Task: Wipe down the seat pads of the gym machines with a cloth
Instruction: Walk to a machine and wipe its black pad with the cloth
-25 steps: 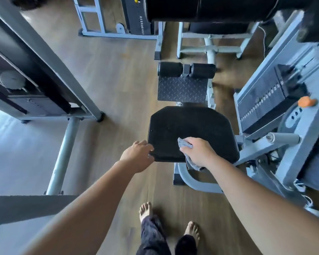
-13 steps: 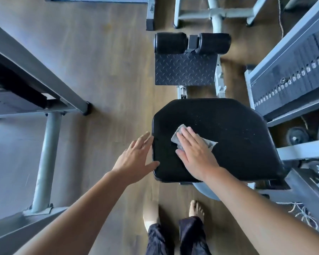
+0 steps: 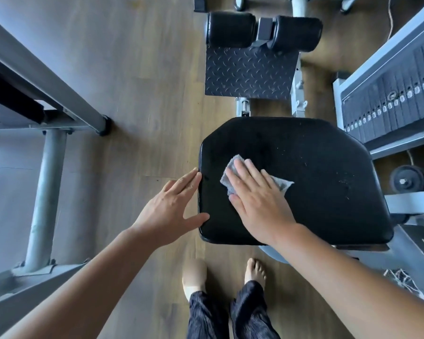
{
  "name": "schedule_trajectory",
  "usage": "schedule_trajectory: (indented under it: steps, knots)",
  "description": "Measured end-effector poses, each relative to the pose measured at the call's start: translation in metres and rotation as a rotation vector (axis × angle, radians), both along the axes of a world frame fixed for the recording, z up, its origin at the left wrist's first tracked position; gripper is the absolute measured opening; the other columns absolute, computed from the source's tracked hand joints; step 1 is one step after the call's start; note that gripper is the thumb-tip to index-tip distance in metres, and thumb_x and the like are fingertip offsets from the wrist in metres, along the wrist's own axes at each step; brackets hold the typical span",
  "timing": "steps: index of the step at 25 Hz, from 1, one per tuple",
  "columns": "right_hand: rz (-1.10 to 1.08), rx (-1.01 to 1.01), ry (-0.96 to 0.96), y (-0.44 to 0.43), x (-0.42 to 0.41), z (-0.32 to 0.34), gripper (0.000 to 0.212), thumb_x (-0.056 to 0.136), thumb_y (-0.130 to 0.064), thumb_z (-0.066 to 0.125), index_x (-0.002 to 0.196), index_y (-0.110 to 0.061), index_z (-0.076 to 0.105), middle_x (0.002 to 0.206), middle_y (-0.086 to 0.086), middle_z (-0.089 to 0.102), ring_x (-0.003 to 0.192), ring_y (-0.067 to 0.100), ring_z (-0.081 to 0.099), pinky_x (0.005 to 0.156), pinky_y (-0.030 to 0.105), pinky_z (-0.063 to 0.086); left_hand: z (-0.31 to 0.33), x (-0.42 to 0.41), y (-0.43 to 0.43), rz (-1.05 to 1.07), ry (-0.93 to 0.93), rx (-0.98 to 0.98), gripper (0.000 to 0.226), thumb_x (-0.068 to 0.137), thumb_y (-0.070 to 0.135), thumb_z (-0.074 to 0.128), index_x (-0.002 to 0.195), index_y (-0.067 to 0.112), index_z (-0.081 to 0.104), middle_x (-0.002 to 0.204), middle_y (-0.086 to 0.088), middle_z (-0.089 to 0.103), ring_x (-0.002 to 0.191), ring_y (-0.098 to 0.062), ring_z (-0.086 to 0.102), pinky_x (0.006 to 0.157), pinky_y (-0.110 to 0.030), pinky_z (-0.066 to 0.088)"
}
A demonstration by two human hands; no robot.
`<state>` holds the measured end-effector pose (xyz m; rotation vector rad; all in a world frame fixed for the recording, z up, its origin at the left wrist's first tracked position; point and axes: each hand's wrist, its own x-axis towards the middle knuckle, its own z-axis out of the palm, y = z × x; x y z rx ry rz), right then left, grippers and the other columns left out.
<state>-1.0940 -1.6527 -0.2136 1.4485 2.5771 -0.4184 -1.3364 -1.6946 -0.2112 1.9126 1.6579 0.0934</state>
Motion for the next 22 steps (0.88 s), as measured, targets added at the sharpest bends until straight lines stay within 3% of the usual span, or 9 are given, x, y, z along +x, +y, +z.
schedule_trajectory:
  steps: [6, 12, 14, 18, 22]
  knots:
    - [-0.078, -0.057, -0.016, 0.117, -0.041, -0.011, 0.057, 0.108, -0.044, 0.015, 0.162, -0.027, 0.011, 0.17, -0.003, -0.006, 0.156, 0.017, -0.009, 0.127, 0.046, 0.003, 0.0, 0.0, -0.001, -0.021, -0.001, -0.004, 0.092, 0.092, 0.068, 0.051, 0.164, 0.036, 0.003, 0.168, 0.026, -0.002, 0.151, -0.005, 0.017, 0.115, -0.033, 0.038]
    - [0.213, -0.003, 0.093, -0.01, -0.005, 0.0, 0.057, 0.107, -0.047, 0.02, 0.16, -0.027, 0.024, 0.17, -0.003, 0.005, 0.157, 0.017, -0.001, 0.127, 0.044, 0.01, 0.002, -0.011, -0.007, -0.075, -0.01, -0.048, 0.104, 0.085, 0.076, 0.057, 0.164, 0.037, 0.001, 0.166, 0.03, -0.003, 0.151, -0.003, 0.014, 0.119, -0.03, 0.033]
    - [0.257, -0.016, 0.084, 0.021, -0.013, -0.006, 0.056, 0.107, -0.047, 0.017, 0.161, -0.029, 0.021, 0.17, -0.005, 0.003, 0.157, 0.017, -0.002, 0.127, 0.044, 0.008, 0.001, -0.012, -0.009, -0.081, -0.018, -0.068, 0.109, 0.082, 0.078, 0.059, 0.163, 0.038, -0.001, 0.162, 0.034, -0.005, 0.152, -0.003, 0.013, 0.12, -0.03, 0.03]
    - [0.113, -0.01, 0.071, 0.095, -0.046, -0.016, 0.052, 0.108, -0.043, 0.022, 0.159, -0.032, 0.023, 0.17, -0.006, 0.004, 0.157, 0.018, -0.002, 0.125, 0.051, 0.013, -0.003, -0.012, -0.009, -0.076, -0.04, -0.073, 0.116, 0.077, 0.079, 0.064, 0.163, 0.038, -0.002, 0.167, 0.028, -0.001, 0.153, -0.005, 0.013, 0.12, -0.033, 0.03]
    - [0.274, 0.052, 0.172, 0.003, -0.02, -0.011, 0.049, 0.108, -0.041, 0.03, 0.156, -0.028, 0.037, 0.169, -0.002, 0.017, 0.157, 0.022, 0.011, 0.126, 0.046, 0.014, -0.005, -0.013, -0.012, -0.066, -0.072, -0.076, 0.12, 0.074, 0.079, 0.068, 0.163, 0.038, -0.002, 0.168, 0.026, 0.001, 0.153, -0.003, 0.013, 0.12, -0.032, 0.031]
